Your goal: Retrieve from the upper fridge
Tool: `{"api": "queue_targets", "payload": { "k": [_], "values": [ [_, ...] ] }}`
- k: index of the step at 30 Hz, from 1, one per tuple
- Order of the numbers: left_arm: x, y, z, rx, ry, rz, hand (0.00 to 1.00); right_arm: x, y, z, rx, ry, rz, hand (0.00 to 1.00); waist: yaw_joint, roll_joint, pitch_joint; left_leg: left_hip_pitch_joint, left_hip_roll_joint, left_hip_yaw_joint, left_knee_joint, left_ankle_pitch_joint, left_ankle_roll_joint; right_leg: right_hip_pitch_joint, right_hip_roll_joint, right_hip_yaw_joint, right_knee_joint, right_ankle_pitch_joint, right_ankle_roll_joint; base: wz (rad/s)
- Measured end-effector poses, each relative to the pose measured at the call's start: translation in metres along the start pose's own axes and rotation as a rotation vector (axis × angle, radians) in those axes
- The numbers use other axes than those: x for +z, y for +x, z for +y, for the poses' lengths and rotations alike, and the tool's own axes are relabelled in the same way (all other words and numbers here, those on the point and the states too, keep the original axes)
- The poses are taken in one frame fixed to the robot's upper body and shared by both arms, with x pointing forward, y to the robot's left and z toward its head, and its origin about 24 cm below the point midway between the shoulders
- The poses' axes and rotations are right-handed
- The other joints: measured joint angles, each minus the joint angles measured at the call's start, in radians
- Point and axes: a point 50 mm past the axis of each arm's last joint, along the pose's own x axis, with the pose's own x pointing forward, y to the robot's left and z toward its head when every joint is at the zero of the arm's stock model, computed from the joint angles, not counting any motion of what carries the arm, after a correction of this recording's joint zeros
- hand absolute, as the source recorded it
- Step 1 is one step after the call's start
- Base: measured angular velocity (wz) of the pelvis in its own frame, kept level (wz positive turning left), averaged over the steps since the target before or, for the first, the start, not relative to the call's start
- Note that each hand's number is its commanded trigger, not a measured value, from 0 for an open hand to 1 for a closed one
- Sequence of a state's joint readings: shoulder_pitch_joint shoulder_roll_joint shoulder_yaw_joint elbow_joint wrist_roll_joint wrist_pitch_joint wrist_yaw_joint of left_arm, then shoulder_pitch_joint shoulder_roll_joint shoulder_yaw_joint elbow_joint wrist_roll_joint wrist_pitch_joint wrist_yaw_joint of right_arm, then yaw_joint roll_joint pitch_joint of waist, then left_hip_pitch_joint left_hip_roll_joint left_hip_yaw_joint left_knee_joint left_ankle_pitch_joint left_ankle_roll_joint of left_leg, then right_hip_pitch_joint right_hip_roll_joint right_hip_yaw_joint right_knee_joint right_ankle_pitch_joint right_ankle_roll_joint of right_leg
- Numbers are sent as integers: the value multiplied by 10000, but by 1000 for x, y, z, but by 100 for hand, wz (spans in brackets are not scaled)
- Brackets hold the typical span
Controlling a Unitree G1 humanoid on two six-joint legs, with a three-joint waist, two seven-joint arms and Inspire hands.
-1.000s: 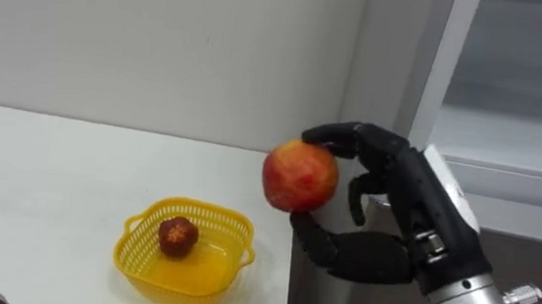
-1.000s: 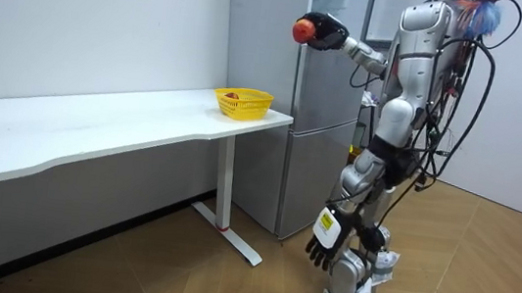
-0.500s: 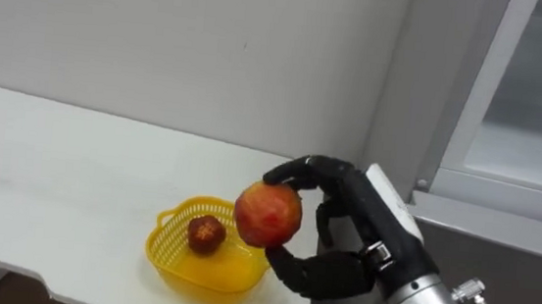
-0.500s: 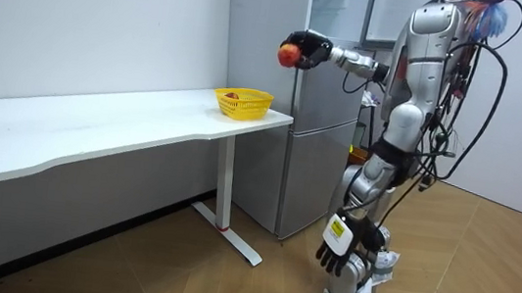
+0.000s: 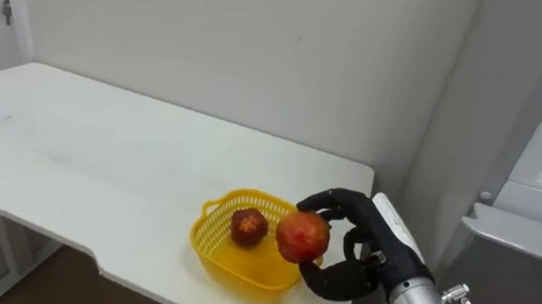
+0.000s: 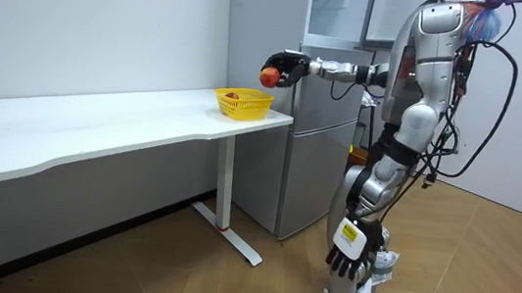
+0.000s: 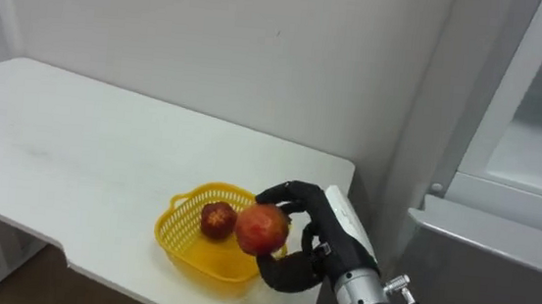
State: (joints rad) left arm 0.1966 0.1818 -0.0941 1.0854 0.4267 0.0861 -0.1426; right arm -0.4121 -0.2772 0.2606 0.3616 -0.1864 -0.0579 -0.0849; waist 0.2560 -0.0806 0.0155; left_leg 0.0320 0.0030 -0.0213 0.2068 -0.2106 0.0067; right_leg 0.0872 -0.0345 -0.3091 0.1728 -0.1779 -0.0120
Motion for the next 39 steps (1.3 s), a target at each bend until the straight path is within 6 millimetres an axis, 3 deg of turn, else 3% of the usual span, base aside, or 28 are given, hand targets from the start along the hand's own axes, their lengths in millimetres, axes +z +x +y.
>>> {"api": "queue_targets", "payload": {
  "k": [9, 16, 21, 22, 23, 34, 39],
  "values": [
    [-3, 0, 1, 45, -39, 208, 0, -16, 8, 2, -166, -84, 941, 100, 273, -218, -82, -106, -54, -289, 129, 2, -1, 46, -1, -262, -9, -7, 12, 9],
    [-8, -1, 0, -41, -88, 466, 0, -21, 8, 1, -372, -55, 1198, 100, 500, -257, -49, -167, -153, -617, 182, 7, 9, 167, -59, -521, -21, -31, 48, 12],
    [-9, -1, 1, 1, -190, 489, 0, -23, 10, 0, -429, -50, 1319, 100, 581, -335, 49, -265, -175, -644, 268, 9, 13, 137, -72, -523, -38, -34, 49, 2],
    [-10, -1, 2, 26, -203, 520, 0, -22, 10, -1, -446, -53, 1301, 62, 600, -368, 38, -312, -176, -647, 283, 9, 13, 98, -76, -526, -36, -35, 49, 0],
    [-11, -1, 2, 41, -205, 575, 0, -22, 10, -1, -506, -57, 1284, 0, 630, -402, 21, -369, -178, -649, 300, 9, 14, 53, -77, -527, -36, -35, 49, 0],
    [-13, -2, 11, 264, -116, 727, 0, -1, 26, -9, -732, -153, 752, 0, 620, -520, -31, -390, -177, -655, 277, 14, 21, 16, -76, -518, -17, -37, 52, 0],
    [-14, -3, 12, 372, -103, 752, 0, 4, 28, -2, -412, -383, 561, 0, 533, -572, -52, -392, -178, -650, 281, 14, 21, 29, -77, -526, -15, -39, 55, 0]
  ]
}}
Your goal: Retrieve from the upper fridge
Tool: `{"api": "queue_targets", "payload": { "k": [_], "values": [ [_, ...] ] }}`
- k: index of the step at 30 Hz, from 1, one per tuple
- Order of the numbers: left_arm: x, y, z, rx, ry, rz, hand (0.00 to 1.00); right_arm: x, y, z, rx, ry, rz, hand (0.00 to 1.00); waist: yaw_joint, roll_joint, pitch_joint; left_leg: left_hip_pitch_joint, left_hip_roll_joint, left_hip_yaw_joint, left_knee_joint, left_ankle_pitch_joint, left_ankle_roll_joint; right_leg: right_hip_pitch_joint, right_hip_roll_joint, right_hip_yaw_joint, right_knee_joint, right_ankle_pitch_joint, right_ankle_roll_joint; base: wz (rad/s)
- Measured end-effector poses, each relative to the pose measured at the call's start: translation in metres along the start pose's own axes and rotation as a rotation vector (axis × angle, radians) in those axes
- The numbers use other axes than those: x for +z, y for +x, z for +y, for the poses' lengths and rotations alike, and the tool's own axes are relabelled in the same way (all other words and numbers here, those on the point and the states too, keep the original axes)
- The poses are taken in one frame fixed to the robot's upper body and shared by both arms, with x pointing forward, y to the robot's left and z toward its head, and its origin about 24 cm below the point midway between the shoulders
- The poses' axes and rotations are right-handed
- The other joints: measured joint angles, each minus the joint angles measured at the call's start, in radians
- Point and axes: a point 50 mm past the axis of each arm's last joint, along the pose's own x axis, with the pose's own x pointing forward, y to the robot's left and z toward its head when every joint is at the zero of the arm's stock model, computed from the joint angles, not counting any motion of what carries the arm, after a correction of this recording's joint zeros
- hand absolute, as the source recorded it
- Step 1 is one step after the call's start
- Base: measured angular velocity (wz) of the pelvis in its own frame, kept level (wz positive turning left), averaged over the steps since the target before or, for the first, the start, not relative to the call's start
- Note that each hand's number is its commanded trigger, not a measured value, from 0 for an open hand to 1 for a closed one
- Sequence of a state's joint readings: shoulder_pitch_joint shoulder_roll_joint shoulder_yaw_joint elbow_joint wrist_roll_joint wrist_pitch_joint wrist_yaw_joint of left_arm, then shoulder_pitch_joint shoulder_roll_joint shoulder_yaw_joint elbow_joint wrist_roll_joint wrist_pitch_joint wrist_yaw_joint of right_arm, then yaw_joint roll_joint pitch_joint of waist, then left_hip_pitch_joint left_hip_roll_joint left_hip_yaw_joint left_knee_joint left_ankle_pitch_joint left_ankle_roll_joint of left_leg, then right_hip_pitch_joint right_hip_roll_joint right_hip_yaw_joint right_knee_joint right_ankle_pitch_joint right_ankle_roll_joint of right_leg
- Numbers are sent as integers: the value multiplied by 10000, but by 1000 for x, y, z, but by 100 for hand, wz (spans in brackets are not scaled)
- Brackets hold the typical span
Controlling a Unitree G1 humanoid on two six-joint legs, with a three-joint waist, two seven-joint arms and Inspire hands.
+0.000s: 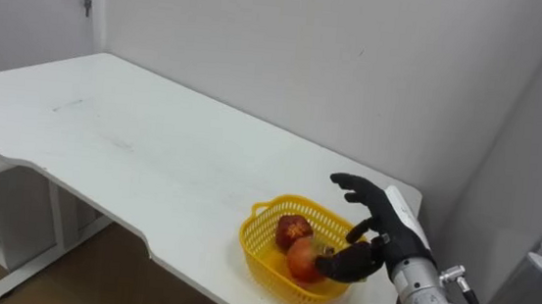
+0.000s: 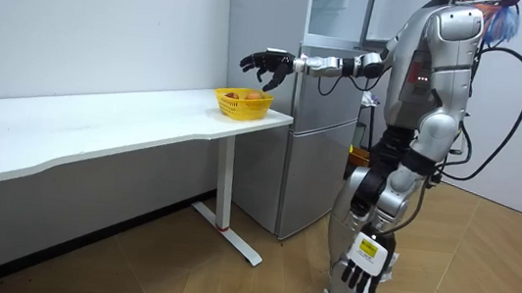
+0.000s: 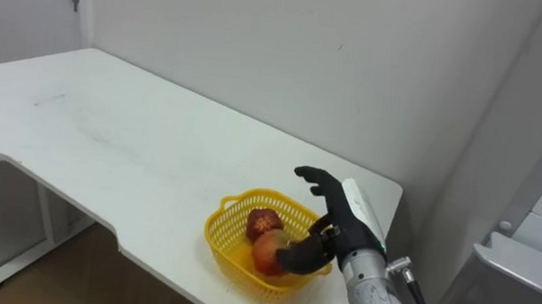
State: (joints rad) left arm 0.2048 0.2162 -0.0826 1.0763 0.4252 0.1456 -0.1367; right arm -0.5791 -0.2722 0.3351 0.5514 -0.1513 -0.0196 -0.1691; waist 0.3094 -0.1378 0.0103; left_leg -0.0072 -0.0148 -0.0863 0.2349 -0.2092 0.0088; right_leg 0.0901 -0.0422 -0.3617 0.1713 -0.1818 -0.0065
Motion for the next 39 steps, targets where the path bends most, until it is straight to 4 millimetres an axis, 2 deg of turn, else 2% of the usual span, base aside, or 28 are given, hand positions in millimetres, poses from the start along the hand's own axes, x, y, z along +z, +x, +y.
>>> {"api": "queue_targets", "payload": {
  "k": [15, 25, 27, 30, 32, 33, 35, 36, 39],
  "values": [
    [0, 0, 1, 124, 1, -14, 0, 1, 0, 2, 91, -34, -21, 0, -22, -28, 39, -5, -2, 4, 1, 0, 0, 1, -2, 2, -2, -1, 1, 0],
    [7, 0, 2, 179, 205, -196, 0, 1, 0, 1, 62, 96, -4, 0, -77, 55, 76, 25, 11, 63, 32, 0, 0, 3, 0, 22, 10, 0, 1, 0],
    [8, 0, 2, 176, 206, -210, 0, 1, 0, 0, -9, 389, 7, 0, -100, 111, 83, 46, 6, 65, 21, 0, 1, 29, -3, 22, 10, 0, 2, 0],
    [7, 0, 0, 142, 157, -201, 0, 13, 0, -5, -249, 891, -496, 0, -237, 320, 115, 119, 17, 90, 17, -1, 2, 63, -6, 61, 7, 0, 2, -1],
    [8, 1, -2, 83, 82, -230, 0, 26, -3, -13, -610, 1197, -1115, 0, -322, 548, 59, 221, 21, 172, 18, 4, 11, 92, -12, 93, 3, 1, 3, -9],
    [8, 1, -3, 65, 66, -225, 0, 28, -4, -14, -688, 1289, -1257, 0, -339, 594, 41, 276, 17, 198, 9, 6, 14, 122, -11, 121, 1, 1, 3, -11],
    [5, 0, -5, 21, 57, -169, 0, 37, -14, -17, -868, 1523, -1847, 0, -577, 830, -82, 402, 13, 229, -76, 14, 25, 235, -20, 159, -5, -2, 8, 0],
    [5, 0, -6, 9, 67, -158, 0, 38, -16, -17, -883, 1573, -1955, 0, -629, 871, -107, 482, 19, 268, -121, 23, 30, 249, -20, 192, -8, -4, 10, -11],
    [4, 0, -7, -4, 69, -217, 0, 42, -27, -15, -835, 1894, -2320, 0, -794, 1020, -95, 782, 80, 540, -324, 29, 25, 395, 11, 518, -25, -5, 11, -28]
  ]
}}
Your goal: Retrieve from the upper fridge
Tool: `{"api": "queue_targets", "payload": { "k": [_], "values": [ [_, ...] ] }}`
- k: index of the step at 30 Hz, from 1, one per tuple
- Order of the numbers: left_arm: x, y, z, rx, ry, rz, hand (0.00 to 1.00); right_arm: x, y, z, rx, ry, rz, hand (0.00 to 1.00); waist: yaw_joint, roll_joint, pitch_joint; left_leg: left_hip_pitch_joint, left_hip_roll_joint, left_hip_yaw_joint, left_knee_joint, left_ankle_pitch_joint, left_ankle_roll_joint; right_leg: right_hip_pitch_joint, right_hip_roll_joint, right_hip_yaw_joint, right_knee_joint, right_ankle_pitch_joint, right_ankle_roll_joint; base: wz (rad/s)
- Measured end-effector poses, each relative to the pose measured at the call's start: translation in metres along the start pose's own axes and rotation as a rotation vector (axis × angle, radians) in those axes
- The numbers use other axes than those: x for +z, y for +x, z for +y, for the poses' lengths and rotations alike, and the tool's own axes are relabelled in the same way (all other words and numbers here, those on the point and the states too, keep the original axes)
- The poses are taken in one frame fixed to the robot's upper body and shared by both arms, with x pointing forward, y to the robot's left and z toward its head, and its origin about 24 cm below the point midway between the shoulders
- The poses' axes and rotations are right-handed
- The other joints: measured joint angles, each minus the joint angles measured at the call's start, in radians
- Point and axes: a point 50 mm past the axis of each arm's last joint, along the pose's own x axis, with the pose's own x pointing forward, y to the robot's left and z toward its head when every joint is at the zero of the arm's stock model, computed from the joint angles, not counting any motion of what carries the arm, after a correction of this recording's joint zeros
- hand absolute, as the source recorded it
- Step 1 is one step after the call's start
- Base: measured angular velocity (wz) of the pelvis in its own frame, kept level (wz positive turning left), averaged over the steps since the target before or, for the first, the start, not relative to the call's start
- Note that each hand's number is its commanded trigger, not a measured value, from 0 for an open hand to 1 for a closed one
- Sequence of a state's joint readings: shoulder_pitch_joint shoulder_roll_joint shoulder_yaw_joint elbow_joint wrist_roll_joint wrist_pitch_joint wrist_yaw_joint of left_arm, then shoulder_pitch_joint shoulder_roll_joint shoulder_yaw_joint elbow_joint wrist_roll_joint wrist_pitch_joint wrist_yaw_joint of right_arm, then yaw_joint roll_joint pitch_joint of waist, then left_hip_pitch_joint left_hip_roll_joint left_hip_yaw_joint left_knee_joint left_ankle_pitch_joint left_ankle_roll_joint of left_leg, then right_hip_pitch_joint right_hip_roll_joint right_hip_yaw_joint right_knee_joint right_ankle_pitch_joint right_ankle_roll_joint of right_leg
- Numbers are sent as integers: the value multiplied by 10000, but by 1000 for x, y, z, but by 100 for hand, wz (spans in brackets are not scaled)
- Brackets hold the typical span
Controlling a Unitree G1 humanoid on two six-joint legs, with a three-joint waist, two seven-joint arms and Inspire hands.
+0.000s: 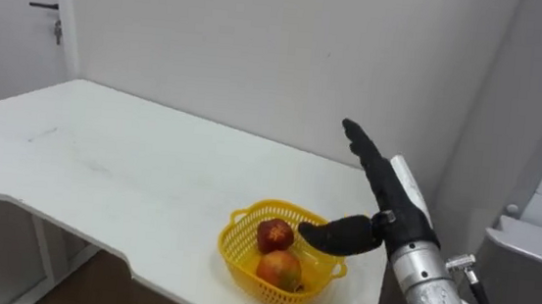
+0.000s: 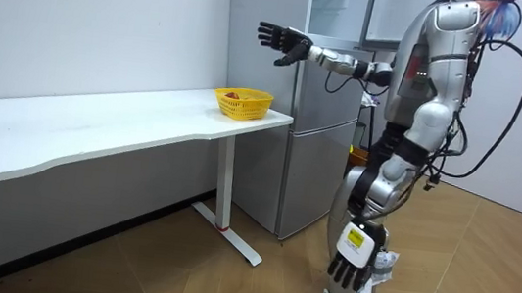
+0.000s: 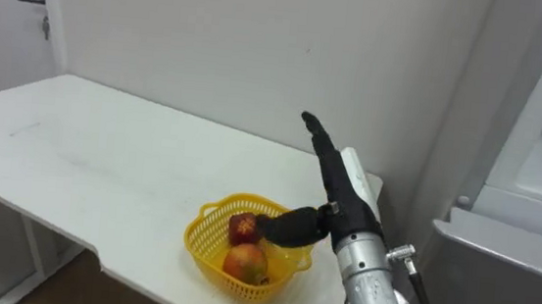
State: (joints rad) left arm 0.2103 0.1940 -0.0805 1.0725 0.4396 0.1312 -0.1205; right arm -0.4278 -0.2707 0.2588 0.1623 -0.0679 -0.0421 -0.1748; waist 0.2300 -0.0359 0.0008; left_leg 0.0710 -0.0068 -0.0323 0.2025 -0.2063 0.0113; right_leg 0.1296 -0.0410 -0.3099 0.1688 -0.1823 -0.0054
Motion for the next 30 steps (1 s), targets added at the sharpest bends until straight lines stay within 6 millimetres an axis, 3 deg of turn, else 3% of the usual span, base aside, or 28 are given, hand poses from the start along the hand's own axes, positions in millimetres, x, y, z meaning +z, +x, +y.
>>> {"api": "queue_targets", "payload": {
  "k": [5, 14, 16, 22, 25, 30],
  "values": [
    [9, 1, 4, 158, 40, -411, 0, 9, -14, -1, -5, 629, -424, 0, -564, 6, 0, 44, 107, 327, -93, -4, 1, -106, 44, 213, 29, 11, -15, -17],
    [15, 1, 5, 355, -54, -731, 0, 22, -26, -6, -463, 287, -1359, 0, -1229, -16, -33, 167, 120, 679, -174, -4, 0, -215, 140, 710, 43, 38, -44, -12],
    [15, 1, 5, 370, -54, -732, 0, 23, -28, -6, -499, 269, -1398, 0, -1231, 21, -37, 212, 151, 816, -227, -6, -3, -253, 171, 859, 57, 45, -52, -17],
    [18, 1, 7, 553, -14, -902, 0, 21, -58, -3, -487, 296, -1481, 0, -1506, 199, -17, 281, 152, 932, -329, -6, -2, -323, 159, 906, 141, 47, -49, -7],
    [20, 1, 6, 698, -56, -960, 0, 21, -72, 0, -468, -205, -1588, 0, -1544, 320, -8, 286, 192, 1239, -395, -9, 0, -473, 200, 1171, 186, 49, -50, -24],
    [11, 2, -3, 699, 57, -715, 0, 15, -94, 3, -741, -249, -1383, 0, -1891, 366, -32, 372, 237, 1387, -427, -17, -9, -484, 244, 1377, 210, 60, -61, -11]
  ]
}}
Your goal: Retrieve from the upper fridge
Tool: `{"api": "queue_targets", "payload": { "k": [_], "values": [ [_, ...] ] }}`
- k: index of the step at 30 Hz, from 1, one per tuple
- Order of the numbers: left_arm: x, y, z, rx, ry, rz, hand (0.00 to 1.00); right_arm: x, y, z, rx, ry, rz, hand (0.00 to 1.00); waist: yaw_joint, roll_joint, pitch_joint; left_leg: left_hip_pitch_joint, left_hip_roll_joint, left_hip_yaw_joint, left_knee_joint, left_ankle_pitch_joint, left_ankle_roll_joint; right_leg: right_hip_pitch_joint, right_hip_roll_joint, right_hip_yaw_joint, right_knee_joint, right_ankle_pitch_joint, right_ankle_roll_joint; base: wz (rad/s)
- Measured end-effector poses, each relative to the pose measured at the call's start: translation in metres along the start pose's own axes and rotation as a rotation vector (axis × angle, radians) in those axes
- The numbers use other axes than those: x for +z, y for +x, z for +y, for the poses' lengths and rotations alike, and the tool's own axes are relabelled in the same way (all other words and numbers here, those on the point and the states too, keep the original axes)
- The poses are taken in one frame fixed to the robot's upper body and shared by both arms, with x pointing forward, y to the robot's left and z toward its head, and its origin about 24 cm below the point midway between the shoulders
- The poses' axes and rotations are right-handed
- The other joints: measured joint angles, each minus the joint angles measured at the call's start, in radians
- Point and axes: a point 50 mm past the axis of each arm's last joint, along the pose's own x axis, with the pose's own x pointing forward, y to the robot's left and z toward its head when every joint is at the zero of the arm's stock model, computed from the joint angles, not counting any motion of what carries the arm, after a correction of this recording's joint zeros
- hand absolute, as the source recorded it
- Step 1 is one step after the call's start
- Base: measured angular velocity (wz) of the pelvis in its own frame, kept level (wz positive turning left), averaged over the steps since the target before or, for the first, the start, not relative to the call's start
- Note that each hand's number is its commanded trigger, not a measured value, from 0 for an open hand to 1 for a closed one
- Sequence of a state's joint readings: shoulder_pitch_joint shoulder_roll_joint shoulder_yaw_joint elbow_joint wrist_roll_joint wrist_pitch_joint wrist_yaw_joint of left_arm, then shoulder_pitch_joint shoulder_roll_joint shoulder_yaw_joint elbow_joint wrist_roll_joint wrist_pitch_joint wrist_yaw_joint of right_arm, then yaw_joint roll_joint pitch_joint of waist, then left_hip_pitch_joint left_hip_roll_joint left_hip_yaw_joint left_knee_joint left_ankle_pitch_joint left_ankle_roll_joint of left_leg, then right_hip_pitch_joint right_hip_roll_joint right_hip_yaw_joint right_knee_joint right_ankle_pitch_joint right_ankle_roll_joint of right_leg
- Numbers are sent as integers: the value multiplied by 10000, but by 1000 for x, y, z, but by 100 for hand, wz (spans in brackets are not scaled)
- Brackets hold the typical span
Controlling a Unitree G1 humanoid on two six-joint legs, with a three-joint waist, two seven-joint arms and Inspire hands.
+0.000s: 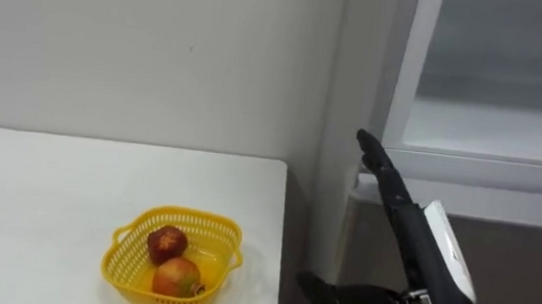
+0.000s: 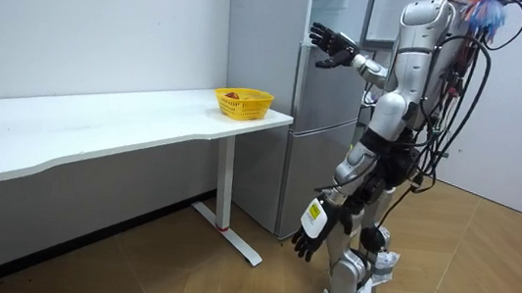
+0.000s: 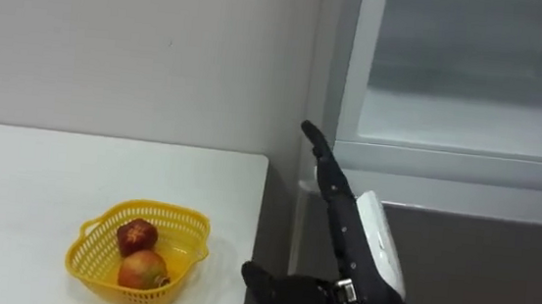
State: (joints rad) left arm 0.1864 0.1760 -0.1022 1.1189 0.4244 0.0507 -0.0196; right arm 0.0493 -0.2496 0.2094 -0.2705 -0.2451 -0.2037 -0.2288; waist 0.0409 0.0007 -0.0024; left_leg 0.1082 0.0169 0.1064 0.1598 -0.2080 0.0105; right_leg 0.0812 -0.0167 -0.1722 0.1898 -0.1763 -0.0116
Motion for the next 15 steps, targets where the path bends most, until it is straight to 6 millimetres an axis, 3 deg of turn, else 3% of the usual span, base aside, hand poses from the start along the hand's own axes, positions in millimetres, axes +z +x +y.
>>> {"api": "queue_targets", "payload": {
  "k": [6, 10, 15],
  "values": [
    [-6, -1, -6, -56, -31, 73, 0, -5, -19, -1, -625, 249, 516, 0, -260, 5, -25, 36, 65, 323, 4, -29, -34, -98, 85, 331, -24, 59, -39, -16],
    [-5, -1, -6, -44, -39, 35, 0, -19, -39, -16, -1660, -210, 1524, 0, -461, 70, -102, -104, 73, 461, 5, -28, -32, -311, 104, 477, 22, 76, -32, -10],
    [-5, -2, -6, -5, -76, -28, 0, -29, -57, -30, -2799, -239, 2385, 0, -662, 143, -121, -75, 115, 721, -63, -32, -39, -428, 205, 819, 25, 88, -47, -17]
  ]
}}
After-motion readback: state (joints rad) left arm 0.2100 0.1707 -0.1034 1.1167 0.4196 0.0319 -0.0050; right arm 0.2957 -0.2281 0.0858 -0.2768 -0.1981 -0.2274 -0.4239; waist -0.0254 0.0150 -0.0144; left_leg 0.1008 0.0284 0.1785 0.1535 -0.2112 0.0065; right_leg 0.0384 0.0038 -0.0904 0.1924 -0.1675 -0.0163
